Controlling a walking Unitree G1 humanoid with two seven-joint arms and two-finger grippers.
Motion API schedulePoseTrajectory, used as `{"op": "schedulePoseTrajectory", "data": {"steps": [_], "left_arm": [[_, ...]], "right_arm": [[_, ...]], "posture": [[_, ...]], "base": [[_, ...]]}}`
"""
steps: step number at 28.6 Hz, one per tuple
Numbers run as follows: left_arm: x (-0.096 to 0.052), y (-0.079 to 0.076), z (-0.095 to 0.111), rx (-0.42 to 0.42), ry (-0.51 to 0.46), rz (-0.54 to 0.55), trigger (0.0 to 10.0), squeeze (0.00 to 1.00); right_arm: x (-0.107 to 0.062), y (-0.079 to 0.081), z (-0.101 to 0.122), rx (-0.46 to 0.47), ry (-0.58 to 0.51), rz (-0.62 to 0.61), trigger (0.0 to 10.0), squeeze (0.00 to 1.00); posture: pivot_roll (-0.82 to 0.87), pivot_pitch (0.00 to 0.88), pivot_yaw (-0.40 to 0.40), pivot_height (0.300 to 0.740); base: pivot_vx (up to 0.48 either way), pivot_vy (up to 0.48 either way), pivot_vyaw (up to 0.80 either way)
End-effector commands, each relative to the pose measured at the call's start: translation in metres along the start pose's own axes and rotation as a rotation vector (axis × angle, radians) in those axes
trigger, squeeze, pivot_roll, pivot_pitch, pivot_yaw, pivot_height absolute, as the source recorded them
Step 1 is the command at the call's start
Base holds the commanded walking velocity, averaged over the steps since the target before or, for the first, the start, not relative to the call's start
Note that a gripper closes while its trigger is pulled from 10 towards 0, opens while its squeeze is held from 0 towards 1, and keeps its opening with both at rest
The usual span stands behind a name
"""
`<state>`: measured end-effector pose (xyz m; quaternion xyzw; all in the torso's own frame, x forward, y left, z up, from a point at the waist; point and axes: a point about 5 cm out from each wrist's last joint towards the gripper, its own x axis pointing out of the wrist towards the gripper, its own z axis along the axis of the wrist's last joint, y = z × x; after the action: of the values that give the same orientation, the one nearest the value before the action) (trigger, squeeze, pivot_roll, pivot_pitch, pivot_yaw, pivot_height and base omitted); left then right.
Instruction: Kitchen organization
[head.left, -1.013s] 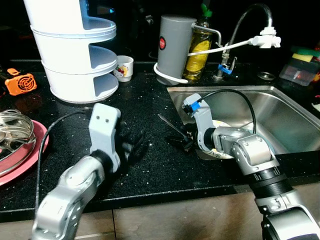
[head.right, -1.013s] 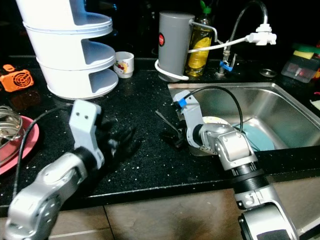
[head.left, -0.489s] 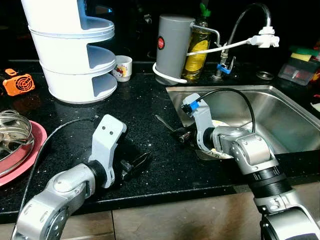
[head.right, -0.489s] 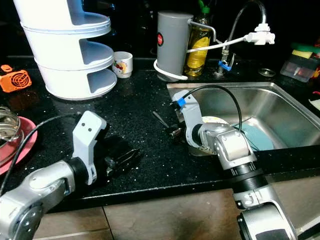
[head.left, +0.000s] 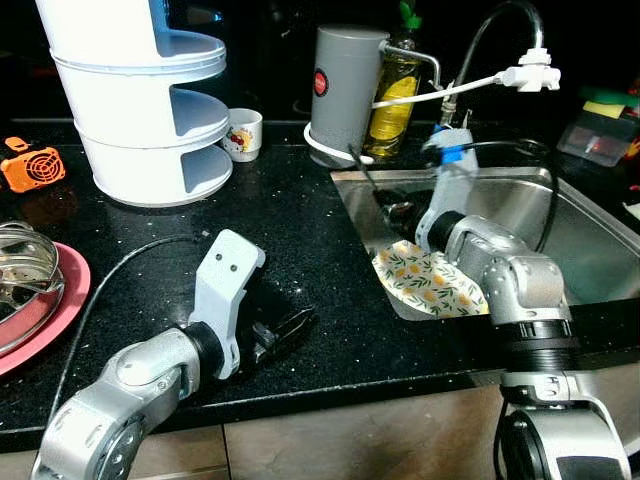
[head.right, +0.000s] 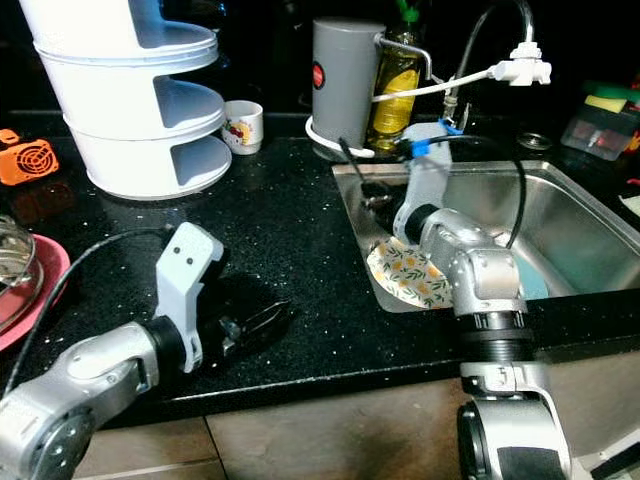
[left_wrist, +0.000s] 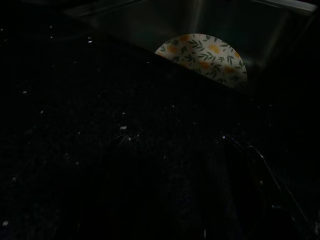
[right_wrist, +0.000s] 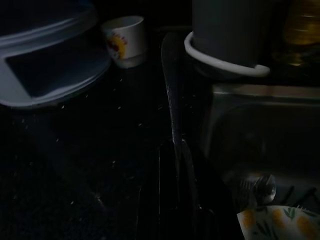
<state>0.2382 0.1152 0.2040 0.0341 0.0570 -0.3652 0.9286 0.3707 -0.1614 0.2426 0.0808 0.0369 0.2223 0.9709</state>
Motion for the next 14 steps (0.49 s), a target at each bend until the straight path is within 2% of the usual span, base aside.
{"op": "schedulePoseTrajectory", "data": {"steps": [1, 3, 5, 8, 12, 13, 14], "left_arm": [[0.004, -0.004, 0.002, 0.0, -0.004, -0.016, 10.0, 0.0], [0.004, -0.004, 0.003, -0.002, -0.008, -0.017, 10.0, 0.0], [0.005, -0.004, 0.006, -0.002, -0.029, -0.018, 10.0, 0.0], [0.007, -0.004, 0.008, -0.004, -0.043, -0.017, 10.0, 0.0], [0.008, -0.005, 0.01, -0.007, -0.056, -0.021, 10.0, 0.0], [0.009, -0.005, 0.01, -0.007, -0.061, -0.023, 10.0, 0.0], [0.01, -0.006, 0.011, -0.009, -0.068, -0.028, 10.0, 0.0]], "right_arm": [[-0.007, -0.017, -0.004, 0.021, -0.007, -0.087, 0.0, 0.0], [-0.009, -0.023, -0.007, 0.007, 0.004, -0.123, 0.0, 0.0], [-0.021, -0.046, -0.024, -0.002, 0.059, -0.251, 0.0, 0.0], [-0.027, -0.052, -0.032, -0.033, 0.101, -0.291, 0.0, 0.0], [-0.028, -0.053, -0.038, -0.082, 0.135, -0.308, 0.0, 0.0], [-0.027, -0.049, -0.041, -0.133, 0.158, -0.291, 0.0, 0.0], [-0.019, -0.033, -0.052, -0.301, 0.235, -0.186, 0.0, 0.0]], "posture": [[0.06, 0.0, -0.086, 0.74], [0.06, 0.0, -0.086, 0.74], [0.04, 0.0, -0.081, 0.74], [0.04, 0.0, -0.078, 0.74], [0.04, 0.0, -0.078, 0.74], [0.03, 0.0, -0.079, 0.74], [0.03, 0.0, -0.079, 0.74]], "base": [[0.0, 0.0, 0.0], [0.0, 0.0, 0.0], [0.0, 0.0, -0.58], [0.0, 0.0, -0.68], [0.0, 0.0, -0.68], [0.0, 0.0, -0.69], [0.0, 0.0, 0.0]]}}
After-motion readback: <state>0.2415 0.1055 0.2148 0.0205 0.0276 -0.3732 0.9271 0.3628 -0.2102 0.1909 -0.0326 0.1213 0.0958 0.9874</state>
